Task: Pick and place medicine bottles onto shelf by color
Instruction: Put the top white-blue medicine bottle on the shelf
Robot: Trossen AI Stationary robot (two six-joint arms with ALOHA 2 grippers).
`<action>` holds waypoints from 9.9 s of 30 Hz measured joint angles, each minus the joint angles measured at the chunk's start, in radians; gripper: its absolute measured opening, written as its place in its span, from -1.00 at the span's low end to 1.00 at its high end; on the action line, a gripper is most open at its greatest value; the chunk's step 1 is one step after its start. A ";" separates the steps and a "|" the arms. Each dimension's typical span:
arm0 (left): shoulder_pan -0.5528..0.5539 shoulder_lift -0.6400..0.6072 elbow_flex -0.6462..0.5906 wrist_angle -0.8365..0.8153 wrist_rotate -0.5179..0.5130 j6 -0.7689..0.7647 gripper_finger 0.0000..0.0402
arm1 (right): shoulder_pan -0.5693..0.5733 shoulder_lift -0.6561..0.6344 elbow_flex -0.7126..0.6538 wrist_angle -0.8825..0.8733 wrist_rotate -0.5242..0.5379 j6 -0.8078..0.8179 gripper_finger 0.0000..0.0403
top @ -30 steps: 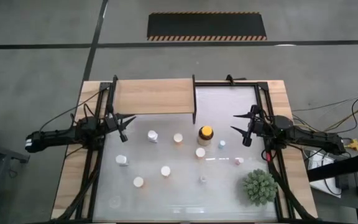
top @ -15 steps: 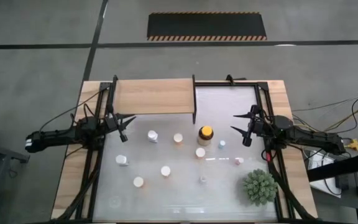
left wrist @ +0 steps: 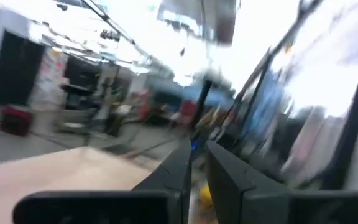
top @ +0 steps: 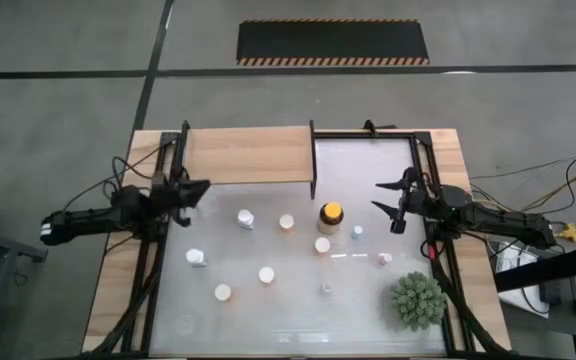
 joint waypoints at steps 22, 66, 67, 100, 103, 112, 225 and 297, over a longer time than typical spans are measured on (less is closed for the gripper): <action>-0.001 0.315 0.131 0.745 0.355 -0.127 -0.85 | 0.000 0.001 0.000 0.493 0.072 0.243 0.12; -0.335 1.234 1.299 -1.338 0.121 -0.213 -1.00 | 0.000 0.003 0.000 0.489 0.150 0.288 0.12; -0.334 1.254 1.299 -1.366 0.120 -0.210 -0.99 | 0.000 0.003 0.000 0.489 0.150 0.250 0.12; -0.259 1.539 1.173 -1.423 -0.245 0.138 0.22 | 0.000 0.008 0.000 0.346 0.110 0.003 0.12; -0.259 1.535 1.147 -1.397 -0.242 0.137 0.22 | 0.000 0.008 0.000 0.331 0.092 0.008 0.12; -0.259 1.533 1.082 -1.290 -0.236 0.157 0.22 | 0.000 0.008 0.000 0.309 0.092 0.032 0.12; 0.344 1.358 1.690 -1.874 0.167 0.720 -0.11 | 0.000 0.008 0.000 0.255 0.098 0.221 0.12; 0.342 1.341 1.315 -1.555 -0.272 0.636 -0.95 | 0.000 0.008 0.000 0.250 0.097 0.217 0.12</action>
